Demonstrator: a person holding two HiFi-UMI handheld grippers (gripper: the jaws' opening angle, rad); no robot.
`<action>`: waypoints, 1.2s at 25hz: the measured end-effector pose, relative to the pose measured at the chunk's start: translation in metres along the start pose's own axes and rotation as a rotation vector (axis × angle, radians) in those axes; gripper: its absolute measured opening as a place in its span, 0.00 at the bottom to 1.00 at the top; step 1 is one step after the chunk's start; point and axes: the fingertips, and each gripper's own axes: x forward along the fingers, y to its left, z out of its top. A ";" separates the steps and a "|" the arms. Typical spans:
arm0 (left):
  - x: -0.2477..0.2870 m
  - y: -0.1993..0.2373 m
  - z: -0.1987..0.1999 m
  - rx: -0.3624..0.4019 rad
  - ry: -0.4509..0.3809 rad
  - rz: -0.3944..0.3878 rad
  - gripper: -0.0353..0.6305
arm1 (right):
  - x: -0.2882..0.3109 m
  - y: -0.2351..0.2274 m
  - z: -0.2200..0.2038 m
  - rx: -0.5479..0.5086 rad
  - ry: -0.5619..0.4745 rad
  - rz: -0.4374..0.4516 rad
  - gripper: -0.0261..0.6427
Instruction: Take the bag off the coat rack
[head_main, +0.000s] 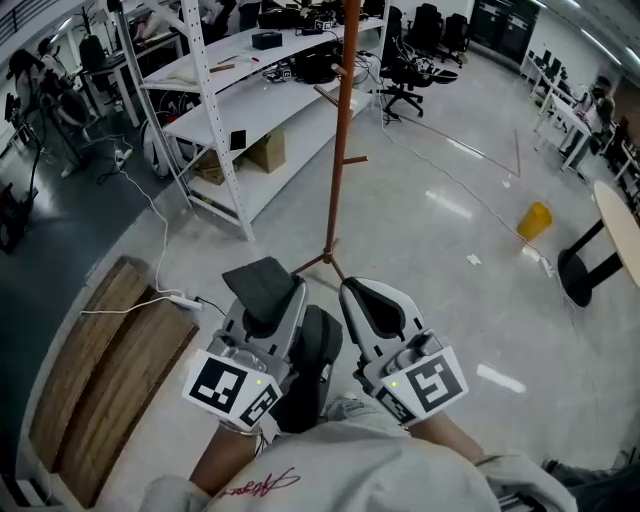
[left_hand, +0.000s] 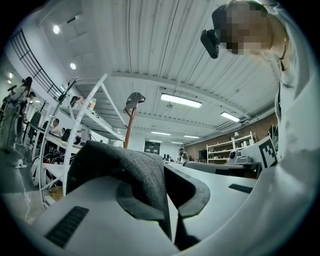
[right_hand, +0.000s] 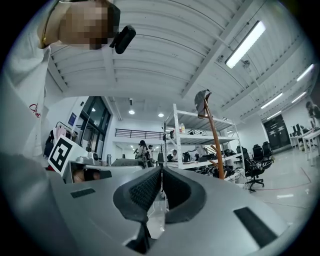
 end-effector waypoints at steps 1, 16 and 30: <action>-0.002 -0.003 0.001 -0.002 -0.001 -0.002 0.10 | -0.002 0.002 0.001 0.000 0.003 0.002 0.07; 0.008 -0.028 0.007 -0.002 -0.028 -0.006 0.10 | -0.019 -0.006 0.010 -0.037 0.001 0.016 0.07; 0.022 -0.037 0.007 -0.009 -0.028 -0.011 0.10 | -0.027 -0.023 0.009 -0.048 -0.007 0.008 0.07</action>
